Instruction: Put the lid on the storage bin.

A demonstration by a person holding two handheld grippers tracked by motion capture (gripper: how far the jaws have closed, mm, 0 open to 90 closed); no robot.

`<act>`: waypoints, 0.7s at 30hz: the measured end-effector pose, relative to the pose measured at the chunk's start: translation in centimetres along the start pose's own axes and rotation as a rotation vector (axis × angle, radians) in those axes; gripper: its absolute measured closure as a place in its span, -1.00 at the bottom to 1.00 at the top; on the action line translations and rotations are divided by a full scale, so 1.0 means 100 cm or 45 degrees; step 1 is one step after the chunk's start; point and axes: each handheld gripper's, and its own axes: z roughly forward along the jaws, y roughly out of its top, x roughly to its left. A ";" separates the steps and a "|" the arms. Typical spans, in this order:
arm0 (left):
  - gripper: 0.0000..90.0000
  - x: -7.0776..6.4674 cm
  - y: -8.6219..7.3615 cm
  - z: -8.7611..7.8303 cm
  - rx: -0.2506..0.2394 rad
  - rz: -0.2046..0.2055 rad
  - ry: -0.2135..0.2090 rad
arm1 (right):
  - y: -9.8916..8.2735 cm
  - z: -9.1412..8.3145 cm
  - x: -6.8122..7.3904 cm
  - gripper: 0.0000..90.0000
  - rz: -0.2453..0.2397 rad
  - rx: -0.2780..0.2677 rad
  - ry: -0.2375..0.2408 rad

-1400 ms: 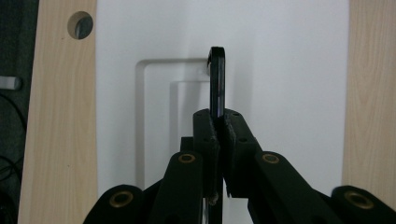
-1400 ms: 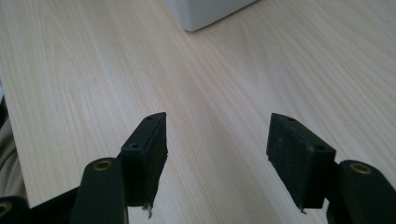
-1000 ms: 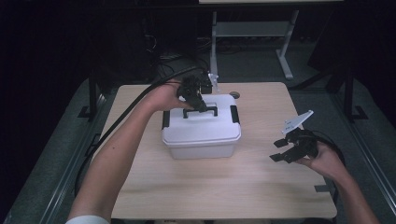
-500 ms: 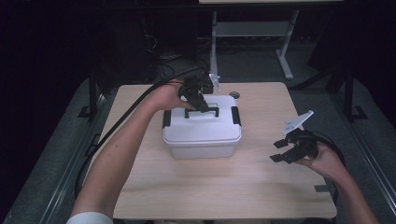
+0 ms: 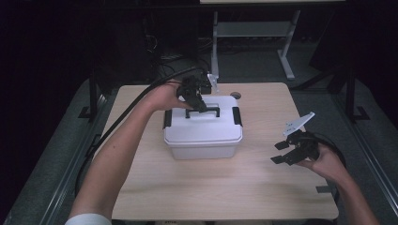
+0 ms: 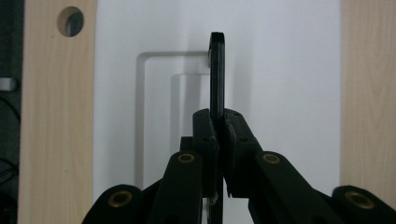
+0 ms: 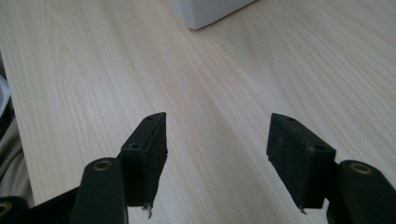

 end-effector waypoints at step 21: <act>0.59 0.003 -0.009 -0.007 -0.048 -0.055 -0.012 | -0.002 -0.001 -0.002 -0.17 0.010 -0.008 0.000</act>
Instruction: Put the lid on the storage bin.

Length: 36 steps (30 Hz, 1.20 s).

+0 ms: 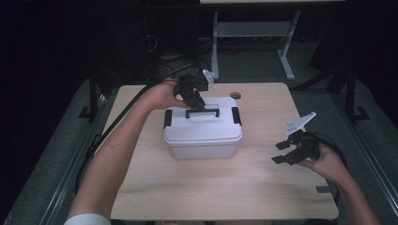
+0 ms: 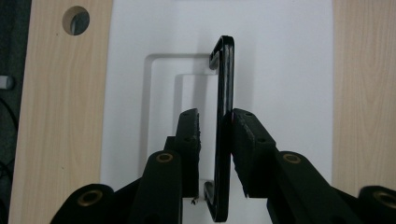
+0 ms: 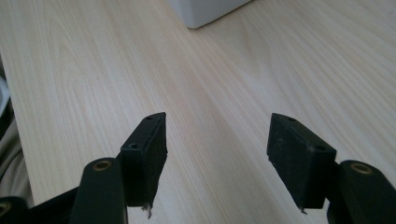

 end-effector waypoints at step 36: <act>0.28 -0.024 -0.064 -0.043 -0.136 -0.120 0.031 | 0.009 -0.003 -0.003 -0.20 0.025 -0.038 -0.032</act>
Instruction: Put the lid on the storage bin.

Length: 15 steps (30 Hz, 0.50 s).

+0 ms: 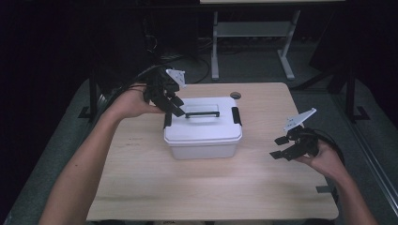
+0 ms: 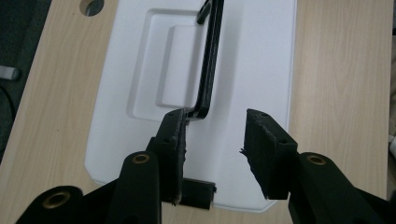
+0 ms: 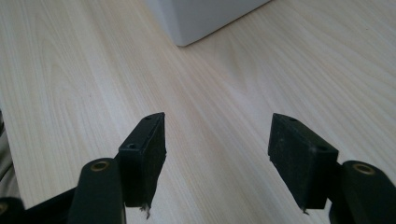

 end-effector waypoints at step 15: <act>0.22 -0.008 -0.025 -0.005 -0.022 -0.046 0.015 | -0.001 0.004 0.001 -0.20 0.007 0.014 -0.002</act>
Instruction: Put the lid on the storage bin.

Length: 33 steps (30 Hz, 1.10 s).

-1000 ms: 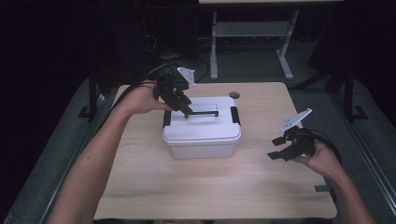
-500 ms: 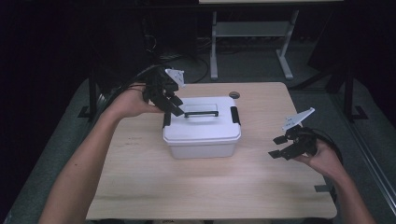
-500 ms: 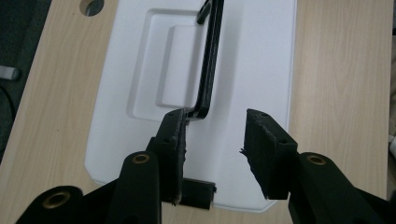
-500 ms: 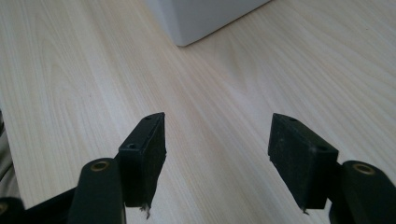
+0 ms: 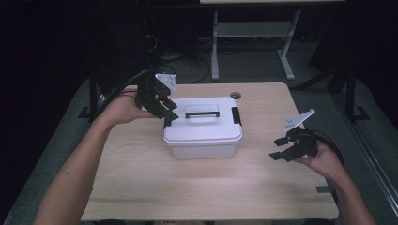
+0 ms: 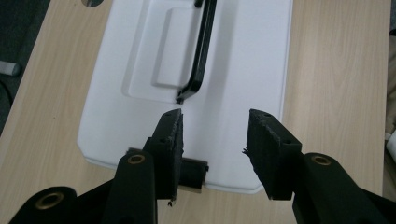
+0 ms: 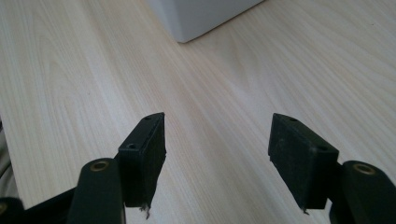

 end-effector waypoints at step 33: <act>0.08 -0.025 -0.071 -0.001 -0.047 -0.108 0.033 | -0.007 -0.001 0.000 -0.21 0.022 -0.006 -0.009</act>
